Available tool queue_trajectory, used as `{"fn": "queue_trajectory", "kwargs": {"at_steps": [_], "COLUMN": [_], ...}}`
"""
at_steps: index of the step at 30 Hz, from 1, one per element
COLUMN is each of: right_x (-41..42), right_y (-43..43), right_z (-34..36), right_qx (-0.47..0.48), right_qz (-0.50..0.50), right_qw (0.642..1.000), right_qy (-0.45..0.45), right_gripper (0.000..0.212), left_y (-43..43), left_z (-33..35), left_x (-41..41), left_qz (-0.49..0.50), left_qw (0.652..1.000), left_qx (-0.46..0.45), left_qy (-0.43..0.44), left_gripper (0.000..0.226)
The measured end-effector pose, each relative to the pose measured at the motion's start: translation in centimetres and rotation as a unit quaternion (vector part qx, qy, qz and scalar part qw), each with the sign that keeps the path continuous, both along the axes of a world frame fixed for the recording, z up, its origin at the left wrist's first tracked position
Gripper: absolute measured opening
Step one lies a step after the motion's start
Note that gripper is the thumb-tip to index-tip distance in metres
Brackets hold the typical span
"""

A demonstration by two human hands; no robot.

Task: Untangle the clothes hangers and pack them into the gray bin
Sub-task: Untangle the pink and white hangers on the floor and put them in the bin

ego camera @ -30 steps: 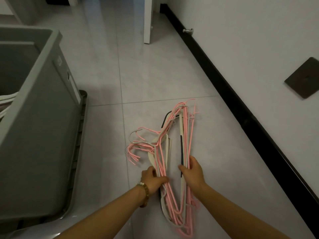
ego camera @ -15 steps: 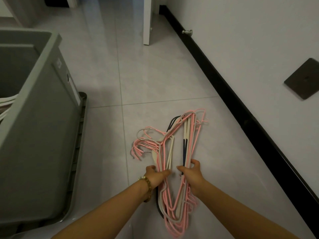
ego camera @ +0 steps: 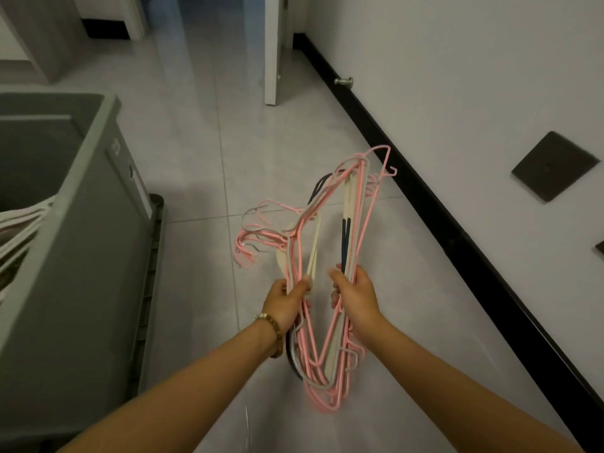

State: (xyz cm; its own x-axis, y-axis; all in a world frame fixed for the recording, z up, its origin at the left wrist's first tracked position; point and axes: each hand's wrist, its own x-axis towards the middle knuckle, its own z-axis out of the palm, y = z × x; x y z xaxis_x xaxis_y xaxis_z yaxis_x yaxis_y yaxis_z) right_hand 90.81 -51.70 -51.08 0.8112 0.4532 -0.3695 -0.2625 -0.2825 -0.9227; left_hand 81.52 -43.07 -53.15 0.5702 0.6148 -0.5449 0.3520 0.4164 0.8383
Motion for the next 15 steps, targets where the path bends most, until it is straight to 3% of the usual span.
{"fn": "queue_trajectory", "kwargs": {"at_steps": [7,15], "right_x": [-0.7,-8.9], "right_y": [7.3,17.4], "right_z": [12.3,21.0], "right_qx": [0.102,0.169], "right_qz": [0.079,0.219], "right_qw": [0.991,0.961], "right_qy": [-0.020,0.005], "right_gripper": [0.016,0.021], "left_y": [7.5,15.4], "left_z": [13.8,25.0], "left_x": [-2.1,-14.0], "left_qz": [0.033,0.096], "left_qw": [0.994,0.985], "left_qx": [0.091,0.134], "left_qy": [-0.051,-0.043], "left_gripper": [0.038,0.031]}}
